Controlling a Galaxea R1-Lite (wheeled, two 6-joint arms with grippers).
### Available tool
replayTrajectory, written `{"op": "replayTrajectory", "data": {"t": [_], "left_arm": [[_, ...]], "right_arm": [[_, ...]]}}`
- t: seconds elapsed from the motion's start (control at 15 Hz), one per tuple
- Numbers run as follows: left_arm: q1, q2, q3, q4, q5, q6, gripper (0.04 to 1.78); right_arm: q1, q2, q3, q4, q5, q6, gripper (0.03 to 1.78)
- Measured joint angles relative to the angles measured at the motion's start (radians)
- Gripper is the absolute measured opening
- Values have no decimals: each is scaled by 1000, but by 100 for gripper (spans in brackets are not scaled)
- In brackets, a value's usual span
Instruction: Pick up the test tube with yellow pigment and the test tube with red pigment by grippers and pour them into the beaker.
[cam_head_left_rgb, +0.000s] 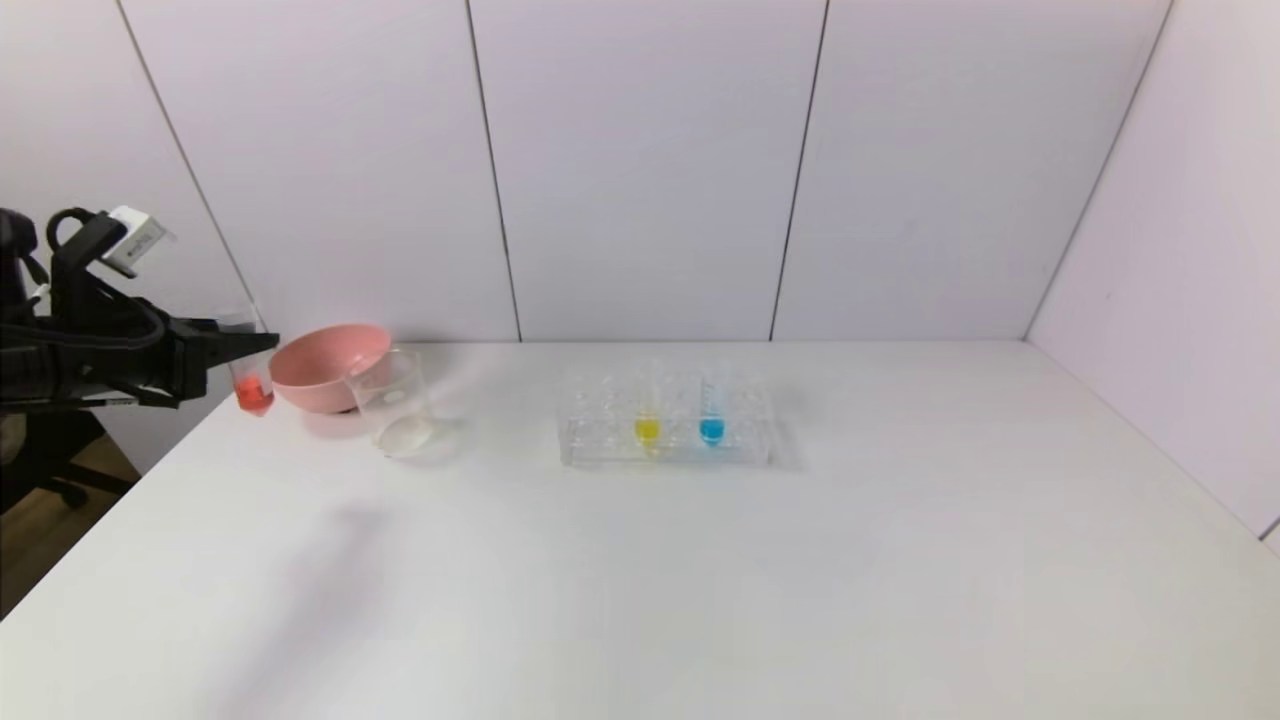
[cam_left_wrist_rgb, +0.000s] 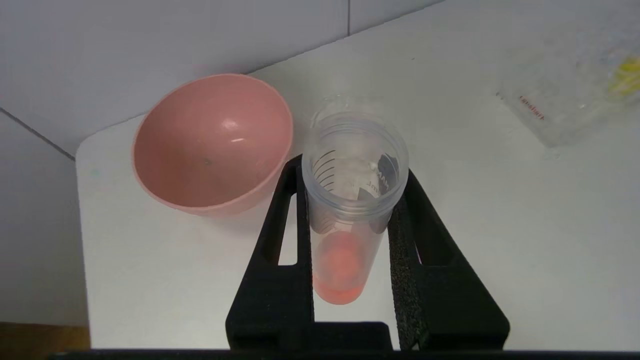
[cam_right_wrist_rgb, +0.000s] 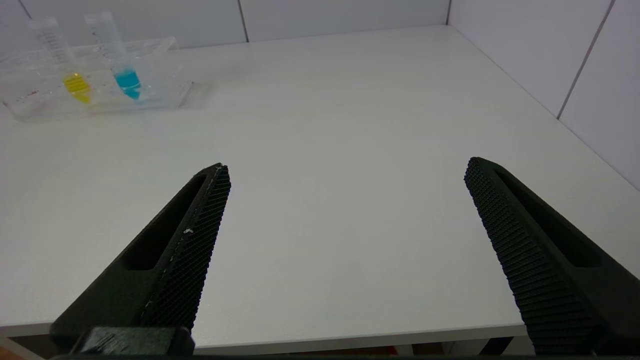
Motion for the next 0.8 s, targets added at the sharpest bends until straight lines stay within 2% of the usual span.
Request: {"op": "replayTrajectory", "data": {"t": [0.2,0.4,0.6,0.8], "left_arm": [[-5,83,-142,183,11,184,44],[-29,140,-316,365,30,261,44],[-54,201,-516,572,86,364,44],[-86,263,-732,834,162,463,44]], "right_arm": [[0,0,0,0,0,0,171],[0,0,0,0,0,0,171],[0,0,0,0,0,0,171],[0,0,0,0,0,0,171]]}}
